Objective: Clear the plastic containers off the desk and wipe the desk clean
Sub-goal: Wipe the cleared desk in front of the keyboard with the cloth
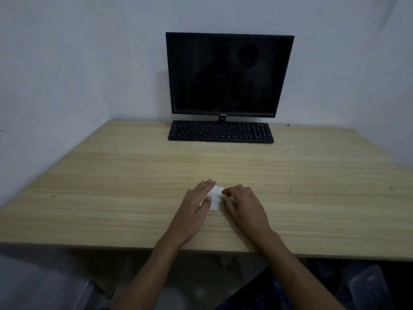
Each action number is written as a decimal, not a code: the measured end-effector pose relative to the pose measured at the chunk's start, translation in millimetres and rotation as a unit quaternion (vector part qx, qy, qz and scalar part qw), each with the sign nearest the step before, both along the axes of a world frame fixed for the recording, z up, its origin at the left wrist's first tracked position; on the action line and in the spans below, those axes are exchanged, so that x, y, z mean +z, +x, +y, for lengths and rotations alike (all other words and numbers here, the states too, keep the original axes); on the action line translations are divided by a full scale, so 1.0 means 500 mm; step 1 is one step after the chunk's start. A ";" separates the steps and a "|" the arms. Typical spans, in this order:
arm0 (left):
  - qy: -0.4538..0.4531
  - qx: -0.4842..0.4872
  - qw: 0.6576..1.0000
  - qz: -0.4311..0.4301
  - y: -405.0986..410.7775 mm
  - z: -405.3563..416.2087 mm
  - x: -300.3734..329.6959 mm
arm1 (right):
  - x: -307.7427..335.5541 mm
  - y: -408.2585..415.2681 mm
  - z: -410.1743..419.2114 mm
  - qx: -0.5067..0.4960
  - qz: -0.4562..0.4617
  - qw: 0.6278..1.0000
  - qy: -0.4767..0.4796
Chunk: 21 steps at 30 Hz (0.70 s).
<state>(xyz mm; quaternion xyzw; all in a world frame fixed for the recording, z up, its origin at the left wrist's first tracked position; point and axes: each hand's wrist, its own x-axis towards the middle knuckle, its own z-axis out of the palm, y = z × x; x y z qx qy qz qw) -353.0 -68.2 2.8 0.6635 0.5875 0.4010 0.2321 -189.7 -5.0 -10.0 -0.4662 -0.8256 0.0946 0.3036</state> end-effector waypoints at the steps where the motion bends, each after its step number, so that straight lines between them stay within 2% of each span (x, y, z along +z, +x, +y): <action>1: -0.002 0.012 0.999 -0.031 0.000 -0.002 0.003 | -0.001 -0.007 -0.003 -0.005 0.000 1.000 0.000; 5: -0.009 0.065 0.991 -0.114 -0.006 -0.006 0.009 | 0.002 -0.036 -0.016 -0.027 -0.005 1.000 -0.006; 11: -0.015 0.084 0.981 -0.175 -0.012 -0.011 0.012 | 0.007 -0.060 -0.026 -0.050 -0.077 0.996 -0.023; 18: -0.022 0.054 0.992 -0.116 -0.004 -0.016 0.011 | 0.000 -0.046 -0.041 -0.036 -0.061 0.997 0.027; 21: -0.016 0.044 0.994 -0.096 -0.001 -0.020 0.011 | -0.003 -0.040 -0.048 -0.027 -0.043 0.999 0.018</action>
